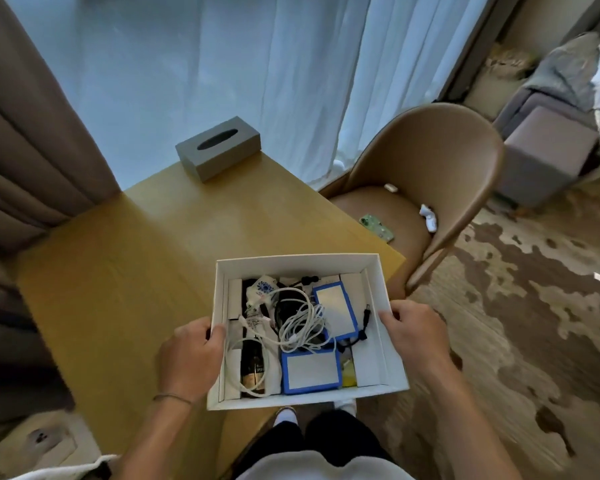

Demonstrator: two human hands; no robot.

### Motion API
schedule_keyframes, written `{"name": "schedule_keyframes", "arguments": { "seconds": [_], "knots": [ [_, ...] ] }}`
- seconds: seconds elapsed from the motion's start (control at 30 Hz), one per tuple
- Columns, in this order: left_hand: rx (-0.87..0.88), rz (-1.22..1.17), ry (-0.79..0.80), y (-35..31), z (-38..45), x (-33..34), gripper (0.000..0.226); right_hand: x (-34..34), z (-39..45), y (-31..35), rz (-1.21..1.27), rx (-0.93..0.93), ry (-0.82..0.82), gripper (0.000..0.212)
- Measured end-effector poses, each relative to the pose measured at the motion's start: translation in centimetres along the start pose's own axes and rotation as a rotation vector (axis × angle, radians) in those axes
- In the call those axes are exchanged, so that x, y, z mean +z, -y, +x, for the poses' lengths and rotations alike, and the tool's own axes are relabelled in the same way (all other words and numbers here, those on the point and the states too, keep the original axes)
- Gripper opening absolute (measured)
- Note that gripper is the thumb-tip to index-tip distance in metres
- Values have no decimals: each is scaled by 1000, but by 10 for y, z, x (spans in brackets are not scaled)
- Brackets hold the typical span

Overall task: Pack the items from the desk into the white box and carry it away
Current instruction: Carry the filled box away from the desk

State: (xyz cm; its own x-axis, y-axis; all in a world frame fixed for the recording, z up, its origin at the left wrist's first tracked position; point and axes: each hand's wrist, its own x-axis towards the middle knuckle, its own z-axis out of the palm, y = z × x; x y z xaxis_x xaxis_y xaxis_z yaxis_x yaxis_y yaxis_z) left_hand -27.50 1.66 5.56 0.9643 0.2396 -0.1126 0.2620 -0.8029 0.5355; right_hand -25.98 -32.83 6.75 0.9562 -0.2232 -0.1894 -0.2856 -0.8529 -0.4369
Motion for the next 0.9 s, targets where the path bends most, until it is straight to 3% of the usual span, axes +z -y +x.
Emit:
{"name": "schedule_keyframes", "arguments": {
  "seconds": [0.5, 0.9],
  "knots": [
    [463, 119, 343, -131, -81, 82, 46, -42, -200, -168, 134, 502, -242, 45],
    [936, 247, 433, -235, -277, 176, 47, -58, -432, -314, 165, 844, -432, 50]
  ]
}}
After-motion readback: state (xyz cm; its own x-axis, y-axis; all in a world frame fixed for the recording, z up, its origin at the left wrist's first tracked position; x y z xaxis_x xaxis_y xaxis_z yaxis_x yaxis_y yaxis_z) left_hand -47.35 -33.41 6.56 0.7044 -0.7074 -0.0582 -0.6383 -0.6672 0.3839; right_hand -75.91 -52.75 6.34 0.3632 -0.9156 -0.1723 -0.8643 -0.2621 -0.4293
